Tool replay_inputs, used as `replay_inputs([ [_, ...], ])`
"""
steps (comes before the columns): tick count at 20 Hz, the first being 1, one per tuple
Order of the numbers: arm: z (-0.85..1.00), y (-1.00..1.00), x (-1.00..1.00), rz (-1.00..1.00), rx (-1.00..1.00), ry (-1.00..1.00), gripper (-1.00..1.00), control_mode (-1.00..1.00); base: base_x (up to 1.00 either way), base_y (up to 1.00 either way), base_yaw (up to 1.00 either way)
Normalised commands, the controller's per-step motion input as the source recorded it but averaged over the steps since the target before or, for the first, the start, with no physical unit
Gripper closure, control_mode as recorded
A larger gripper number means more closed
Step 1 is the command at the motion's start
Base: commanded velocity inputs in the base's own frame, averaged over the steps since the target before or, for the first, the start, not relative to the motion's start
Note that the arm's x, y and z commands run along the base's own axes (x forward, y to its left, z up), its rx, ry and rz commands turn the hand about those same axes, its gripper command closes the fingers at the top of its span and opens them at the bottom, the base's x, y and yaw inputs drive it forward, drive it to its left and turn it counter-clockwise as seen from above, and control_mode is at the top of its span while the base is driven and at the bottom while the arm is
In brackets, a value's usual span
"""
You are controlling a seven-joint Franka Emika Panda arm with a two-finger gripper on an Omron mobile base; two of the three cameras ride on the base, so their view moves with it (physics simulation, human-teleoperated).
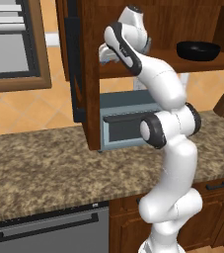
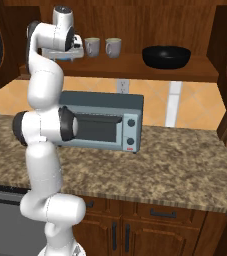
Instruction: Gather all objects into one cabinet and sort the glasses and bowls to opposite sides.
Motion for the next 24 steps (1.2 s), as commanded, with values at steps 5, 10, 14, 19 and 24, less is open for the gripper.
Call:
replay_inputs([
  [5, 0.22, -0.21, -0.89, 0.0, 0.0, -0.16, -1.0, -1.0, 0.0, 0.0, 0.0],
  [10, 0.21, -0.37, -0.95, -0.05, 0.0, -0.22, -1.0, -1.0, 0.0, 0.0, 0.0],
  [14, 0.05, -0.29, -1.0, -0.07, 0.0, -0.25, -1.0, -1.0, 0.0, 0.0, 0.0],
  [19, 0.24, -0.5, -1.0, -0.11, 0.0, -0.08, -1.0, -1.0, 0.0, 0.0, 0.0],
  [24, 0.0, -0.67, -1.0, -0.26, 0.03, -0.03, -1.0, -1.0, 0.0, 0.0, 0.0],
])
